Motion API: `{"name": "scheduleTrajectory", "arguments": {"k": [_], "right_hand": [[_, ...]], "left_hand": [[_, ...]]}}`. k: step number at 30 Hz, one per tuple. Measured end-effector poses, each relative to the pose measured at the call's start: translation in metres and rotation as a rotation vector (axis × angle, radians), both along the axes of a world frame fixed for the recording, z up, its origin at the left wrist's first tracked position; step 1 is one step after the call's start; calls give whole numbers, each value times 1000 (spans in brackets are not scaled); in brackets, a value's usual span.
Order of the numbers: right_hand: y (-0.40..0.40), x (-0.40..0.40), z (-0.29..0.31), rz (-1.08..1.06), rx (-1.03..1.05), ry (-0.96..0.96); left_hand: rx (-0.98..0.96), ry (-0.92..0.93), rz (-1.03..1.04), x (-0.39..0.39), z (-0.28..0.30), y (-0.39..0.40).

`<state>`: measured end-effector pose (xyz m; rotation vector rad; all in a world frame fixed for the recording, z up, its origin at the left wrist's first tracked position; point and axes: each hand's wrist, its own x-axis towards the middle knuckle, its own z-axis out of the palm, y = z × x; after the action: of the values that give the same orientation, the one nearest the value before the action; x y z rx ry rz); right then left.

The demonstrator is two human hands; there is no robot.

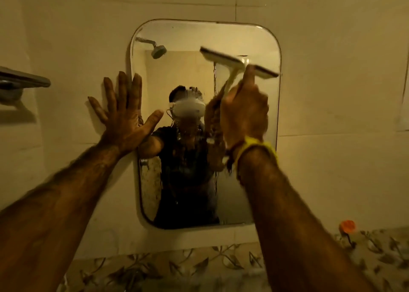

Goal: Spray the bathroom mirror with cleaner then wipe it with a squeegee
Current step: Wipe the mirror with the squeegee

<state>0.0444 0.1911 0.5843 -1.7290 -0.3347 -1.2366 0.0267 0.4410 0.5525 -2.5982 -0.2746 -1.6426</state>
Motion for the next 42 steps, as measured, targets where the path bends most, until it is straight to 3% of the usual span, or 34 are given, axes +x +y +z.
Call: {"name": "scheduleTrajectory", "arguments": {"k": [4,10,16,22,29,36,42], "right_hand": [[-4,1,40,-14,51,49],[24,-22,-37,-21,-102,-5],[25,-13,26,1,-58,-10],[54,-37,-45,-10,-281,-114],[83,-30,39,84,-391,-216],[68,-28,-44,67,-507,-263],[89,-26,19,86,-458,-276]], "left_hand": [[-9,7,-18,-1,3,-1],[-4,10,-61,-2,2,3],[25,-17,-18,3,1,6],[-2,-23,-89,3,-2,12],[-58,-43,-163,-6,-4,9],[-69,-76,-265,-8,-11,13],[-23,-97,-188,0,-14,11]]}}
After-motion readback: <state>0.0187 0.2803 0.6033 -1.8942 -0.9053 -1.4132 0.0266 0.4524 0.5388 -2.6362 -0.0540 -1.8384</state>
